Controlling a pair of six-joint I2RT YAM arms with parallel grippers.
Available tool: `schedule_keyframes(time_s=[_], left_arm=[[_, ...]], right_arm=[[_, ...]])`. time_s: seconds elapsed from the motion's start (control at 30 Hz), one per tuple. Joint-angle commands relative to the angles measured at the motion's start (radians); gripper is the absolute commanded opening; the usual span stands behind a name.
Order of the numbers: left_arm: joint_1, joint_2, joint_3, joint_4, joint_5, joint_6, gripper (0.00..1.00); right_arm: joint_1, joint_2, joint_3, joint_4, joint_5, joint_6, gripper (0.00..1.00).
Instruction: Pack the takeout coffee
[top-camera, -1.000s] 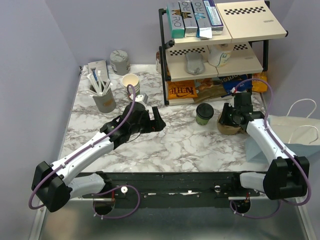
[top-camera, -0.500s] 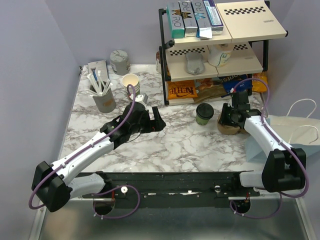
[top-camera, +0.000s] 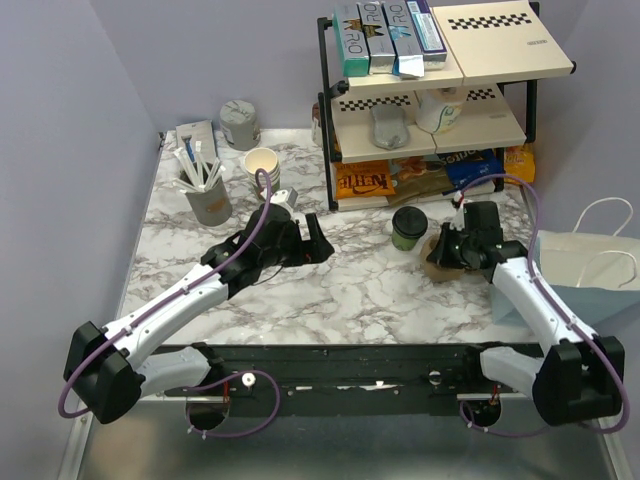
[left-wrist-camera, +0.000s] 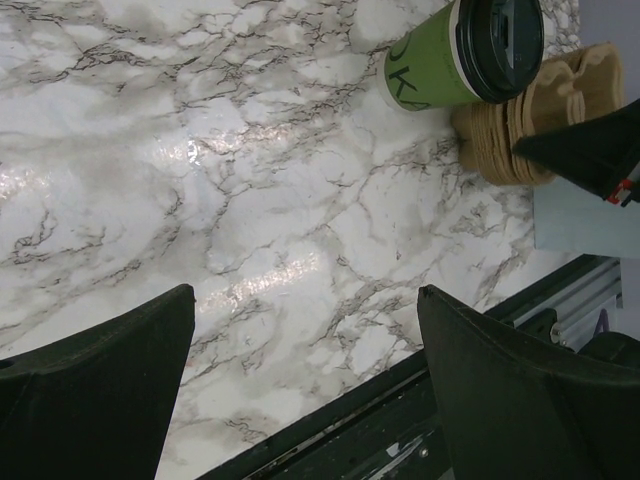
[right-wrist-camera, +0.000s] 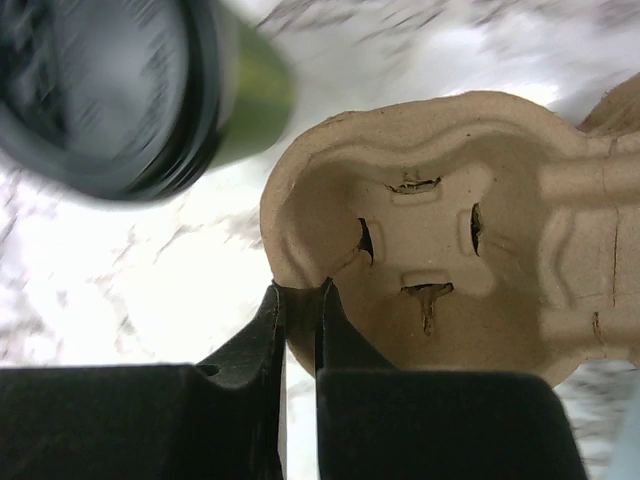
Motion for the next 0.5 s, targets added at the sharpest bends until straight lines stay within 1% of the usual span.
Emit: schedule_keyframes(time_s=[0.0,0.07,0.1,0.17,0.2,0.27,0.3,0.33,0.47], left_arm=[[0.005,-0.026,-0.038,0.024,0.033,-0.021,0.99],[0.005,-0.036,-0.046,0.021,0.039,-0.024,0.99],[0.007,-0.039,-0.051,0.016,0.038,-0.027,0.99],[0.007,-0.055,-0.065,0.016,0.035,-0.029,0.99],[0.005,-0.06,-0.069,0.013,0.032,-0.03,0.99],[0.007,-0.072,-0.075,0.007,0.03,-0.03,0.99],[0.007,-0.075,-0.077,0.0,0.026,-0.03,0.99],[0.007,-0.077,-0.078,-0.002,0.026,-0.027,0.99],[0.007,-0.074,-0.091,0.016,0.052,-0.027,0.99]], right_arm=[[0.156,-0.073,-0.045,-0.139,-0.123,0.097,0.04],[0.219,-0.102,-0.045,-0.186,-0.06,0.122,0.04],[0.269,-0.114,-0.051,-0.224,-0.033,0.169,0.04],[0.311,-0.157,-0.075,-0.251,0.003,0.21,0.04],[0.345,-0.178,-0.085,-0.265,0.003,0.26,0.04],[0.386,-0.229,-0.103,-0.278,0.006,0.308,0.04],[0.434,-0.243,-0.109,-0.292,0.007,0.349,0.04],[0.455,-0.254,-0.111,-0.297,0.001,0.371,0.04],[0.581,-0.264,-0.103,-0.25,-0.101,0.418,0.05]])
